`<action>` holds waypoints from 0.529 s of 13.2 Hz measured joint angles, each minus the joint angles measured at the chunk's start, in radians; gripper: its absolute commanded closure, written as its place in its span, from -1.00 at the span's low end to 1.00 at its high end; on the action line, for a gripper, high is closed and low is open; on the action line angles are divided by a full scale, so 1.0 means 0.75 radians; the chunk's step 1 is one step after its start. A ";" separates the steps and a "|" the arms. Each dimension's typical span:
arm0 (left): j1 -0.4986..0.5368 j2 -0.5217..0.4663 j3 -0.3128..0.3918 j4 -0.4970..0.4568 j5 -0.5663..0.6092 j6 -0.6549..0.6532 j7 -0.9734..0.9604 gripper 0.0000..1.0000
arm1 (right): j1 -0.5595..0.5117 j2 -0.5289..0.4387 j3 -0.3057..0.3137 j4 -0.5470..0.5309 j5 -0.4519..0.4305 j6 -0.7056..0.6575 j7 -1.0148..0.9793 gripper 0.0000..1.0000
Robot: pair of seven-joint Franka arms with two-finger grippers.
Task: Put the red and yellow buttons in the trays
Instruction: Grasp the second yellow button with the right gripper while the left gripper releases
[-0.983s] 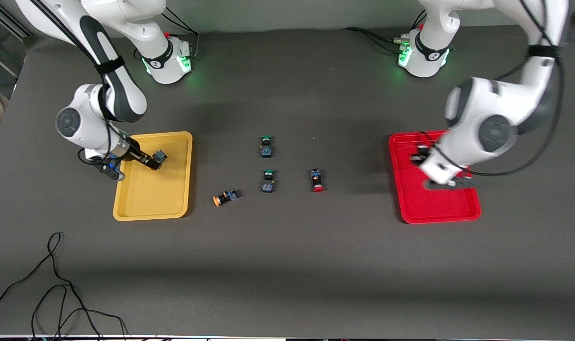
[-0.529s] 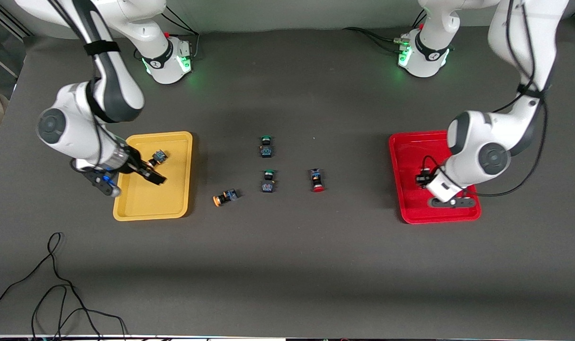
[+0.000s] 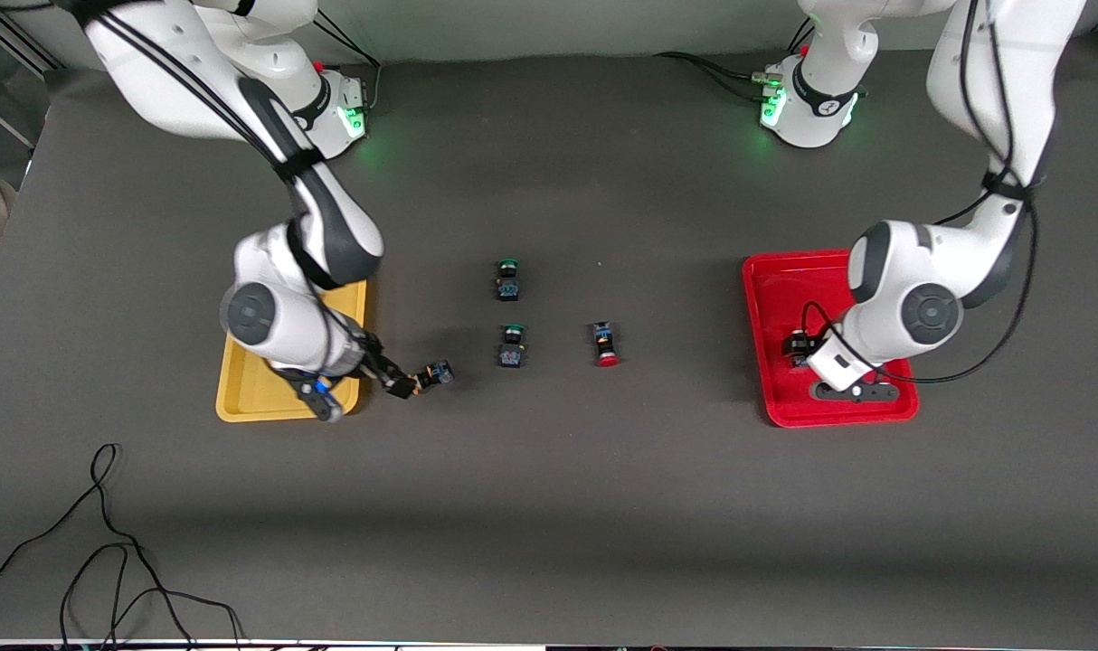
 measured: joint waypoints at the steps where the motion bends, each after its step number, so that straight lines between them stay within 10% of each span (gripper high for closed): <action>1: 0.000 -0.062 -0.001 0.035 0.000 -0.098 -0.008 -0.99 | 0.012 0.037 0.001 0.005 0.000 0.028 0.023 -1.00; 7: -0.224 -0.163 -0.047 0.153 -0.012 -0.276 -0.506 -0.99 | 0.051 0.121 0.002 0.010 -0.020 0.124 0.090 -0.74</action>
